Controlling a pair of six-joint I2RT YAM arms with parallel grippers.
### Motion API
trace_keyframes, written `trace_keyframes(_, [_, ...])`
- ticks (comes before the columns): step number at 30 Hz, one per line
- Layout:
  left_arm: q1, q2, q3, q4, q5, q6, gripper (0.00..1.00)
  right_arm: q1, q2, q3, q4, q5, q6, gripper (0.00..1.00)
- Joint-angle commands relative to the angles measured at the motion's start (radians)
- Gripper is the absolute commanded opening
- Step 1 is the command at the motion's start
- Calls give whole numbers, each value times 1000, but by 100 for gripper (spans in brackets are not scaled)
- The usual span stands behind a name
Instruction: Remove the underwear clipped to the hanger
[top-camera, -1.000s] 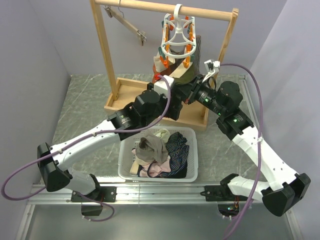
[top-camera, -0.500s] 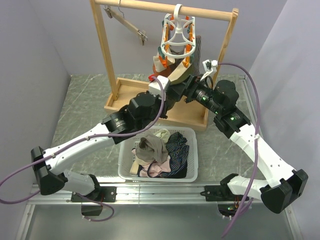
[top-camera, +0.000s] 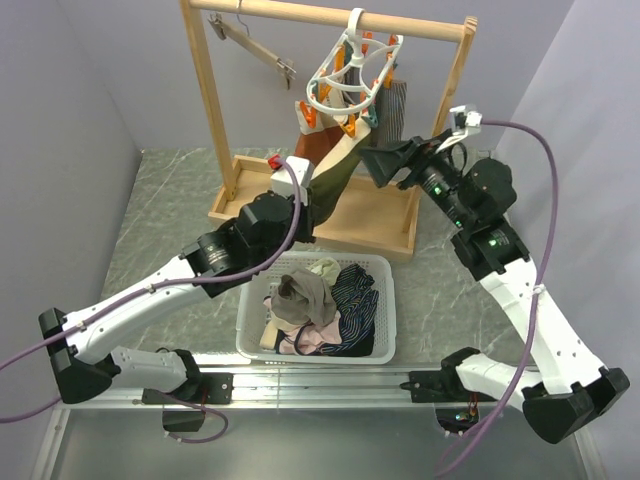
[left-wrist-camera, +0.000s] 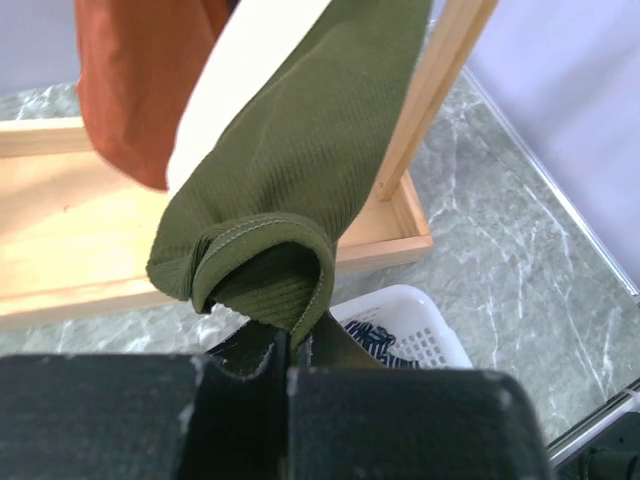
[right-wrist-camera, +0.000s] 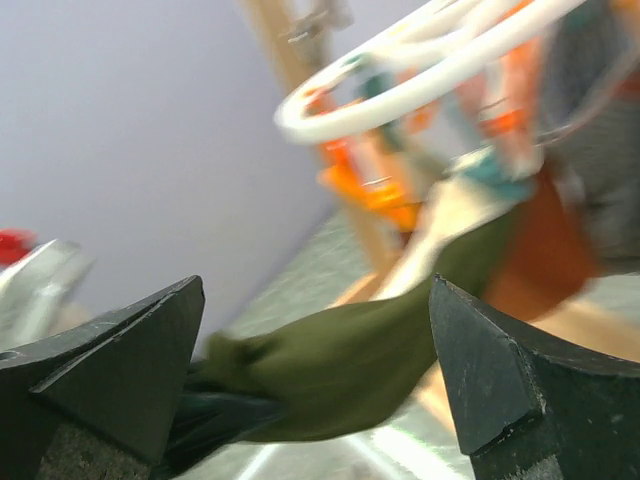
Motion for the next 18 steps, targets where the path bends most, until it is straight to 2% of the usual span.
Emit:
trace_keyframes(1, [12, -61, -5, -37, -42, -43, 1, -56, 1, 90, -66, 72, -149, 100])
trace_keyframes(4, [21, -93, -17, -60, -42, -66, 1, -102, 38, 127, -106, 63, -226, 100])
trace_keyframes(7, [26, -114, -22, -92, -52, -87, 1, -131, 69, 130, -91, -24, -289, 99])
trace_keyframes(12, [35, -147, -24, -135, -66, -125, 1, -159, 164, 195, -95, -161, -299, 96])
trace_keyframes(15, [36, -160, -27, -152, -65, -142, 0, -164, 214, 232, -89, -204, -291, 91])
trace_keyframes(18, [39, -165, -39, -161, -43, -165, 0, -164, 248, 248, -53, -184, -268, 88])
